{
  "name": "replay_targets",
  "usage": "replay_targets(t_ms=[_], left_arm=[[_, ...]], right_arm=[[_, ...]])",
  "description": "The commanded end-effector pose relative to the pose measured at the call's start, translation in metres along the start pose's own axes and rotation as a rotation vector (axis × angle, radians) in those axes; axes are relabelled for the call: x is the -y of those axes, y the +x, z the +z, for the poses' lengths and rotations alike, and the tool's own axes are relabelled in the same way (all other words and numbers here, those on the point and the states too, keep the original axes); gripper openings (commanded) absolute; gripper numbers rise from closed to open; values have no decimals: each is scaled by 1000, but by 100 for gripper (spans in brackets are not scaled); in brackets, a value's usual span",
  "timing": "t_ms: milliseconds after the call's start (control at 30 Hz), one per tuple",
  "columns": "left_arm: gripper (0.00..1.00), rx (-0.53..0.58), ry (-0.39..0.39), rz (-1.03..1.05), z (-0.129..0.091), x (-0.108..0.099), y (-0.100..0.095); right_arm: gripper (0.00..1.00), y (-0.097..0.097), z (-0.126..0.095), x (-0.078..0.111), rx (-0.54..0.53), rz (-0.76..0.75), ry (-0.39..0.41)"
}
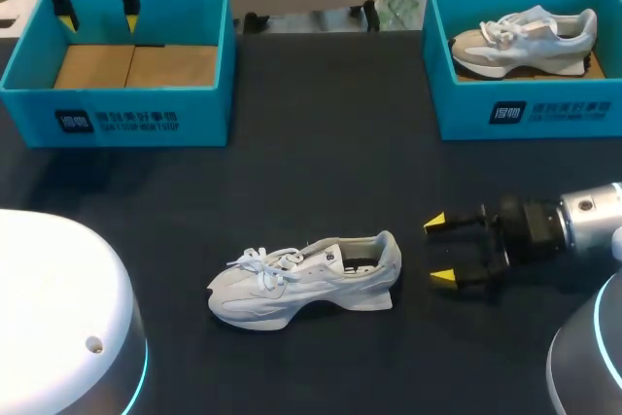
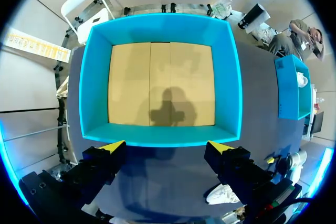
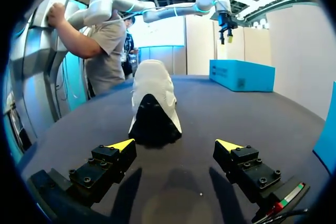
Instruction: Take the shoe out of the shoebox, open the shoe tongue, remove and reinsert the insole, then place the shoe into the shoebox
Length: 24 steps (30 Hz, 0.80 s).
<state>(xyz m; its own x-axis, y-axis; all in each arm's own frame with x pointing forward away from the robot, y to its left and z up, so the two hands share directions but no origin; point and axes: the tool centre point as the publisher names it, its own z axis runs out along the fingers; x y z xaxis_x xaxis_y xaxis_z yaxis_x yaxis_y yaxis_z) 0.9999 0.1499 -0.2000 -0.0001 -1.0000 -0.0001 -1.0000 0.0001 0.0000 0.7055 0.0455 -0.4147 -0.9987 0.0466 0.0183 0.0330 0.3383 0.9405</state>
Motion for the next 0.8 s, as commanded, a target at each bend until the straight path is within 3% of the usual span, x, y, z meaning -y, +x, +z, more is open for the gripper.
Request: replay_targets(t_ms=[33, 367, 800], left_arm=[[100, 0, 0, 0, 0, 0, 0], [100, 0, 0, 0, 0, 0, 0], [100, 0, 0, 0, 0, 0, 0]], right_arm=[[100, 4, 4, -1, -4, 3, 8], [100, 15, 19, -10, -35, -28, -24], [100, 15, 28, -13, -49, -24, -27]])
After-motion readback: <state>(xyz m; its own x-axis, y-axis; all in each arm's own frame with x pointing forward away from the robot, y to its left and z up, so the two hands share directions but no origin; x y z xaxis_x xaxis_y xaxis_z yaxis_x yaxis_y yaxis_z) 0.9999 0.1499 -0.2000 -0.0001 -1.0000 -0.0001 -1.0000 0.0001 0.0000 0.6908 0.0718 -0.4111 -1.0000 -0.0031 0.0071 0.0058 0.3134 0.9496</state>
